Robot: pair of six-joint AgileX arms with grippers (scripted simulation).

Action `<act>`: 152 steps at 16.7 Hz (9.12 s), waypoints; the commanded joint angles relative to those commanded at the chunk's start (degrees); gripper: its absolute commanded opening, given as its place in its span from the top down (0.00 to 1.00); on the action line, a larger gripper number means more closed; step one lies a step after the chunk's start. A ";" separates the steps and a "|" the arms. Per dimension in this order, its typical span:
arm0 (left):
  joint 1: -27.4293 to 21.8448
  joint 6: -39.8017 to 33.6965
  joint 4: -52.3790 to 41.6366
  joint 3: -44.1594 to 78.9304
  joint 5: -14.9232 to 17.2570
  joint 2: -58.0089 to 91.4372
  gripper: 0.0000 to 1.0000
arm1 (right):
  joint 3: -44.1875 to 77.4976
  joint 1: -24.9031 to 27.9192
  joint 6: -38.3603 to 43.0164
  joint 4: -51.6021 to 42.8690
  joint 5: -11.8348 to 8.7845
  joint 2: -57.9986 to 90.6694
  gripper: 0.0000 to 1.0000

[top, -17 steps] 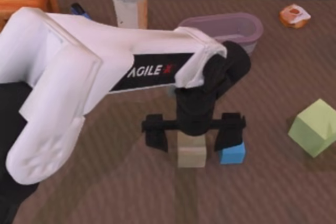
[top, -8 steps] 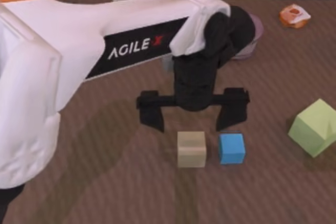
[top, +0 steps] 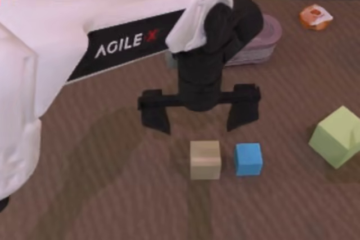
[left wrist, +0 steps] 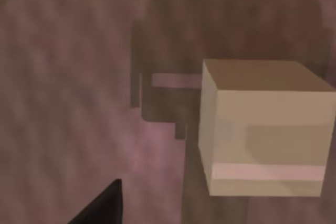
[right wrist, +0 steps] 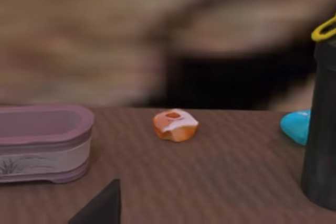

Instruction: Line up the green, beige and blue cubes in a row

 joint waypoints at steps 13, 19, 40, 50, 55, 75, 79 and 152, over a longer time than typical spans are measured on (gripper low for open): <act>23.93 18.46 30.42 -52.62 -0.39 -58.87 0.00 | 39.33 4.26 -14.14 -30.30 0.26 56.65 0.00; 35.78 31.98 47.53 -80.21 0.04 -92.77 0.00 | 58.91 6.54 -21.28 -45.78 0.32 84.41 0.00; 45.60 45.67 65.11 -101.68 0.71 -123.11 0.00 | 70.23 8.38 -26.93 -46.72 0.15 111.38 0.00; 45.60 45.67 65.11 -101.68 0.71 -123.11 0.00 | 65.75 8.49 -26.77 -38.57 0.17 115.13 0.08; 45.60 45.67 65.11 -101.68 0.71 -123.11 0.00 | 65.75 8.49 -26.77 -38.57 0.17 115.13 0.45; 45.60 45.67 65.11 -101.68 0.71 -123.11 0.00 | 68.12 8.67 -26.83 -43.05 0.02 112.81 1.00; 45.60 45.67 65.11 -101.68 0.71 -123.11 0.00 | 72.19 8.84 -26.82 -51.56 0.02 108.78 1.00; 45.60 45.67 65.11 -101.68 0.71 -123.11 0.00 | 126.15 51.55 53.61 -69.60 0.68 143.91 0.00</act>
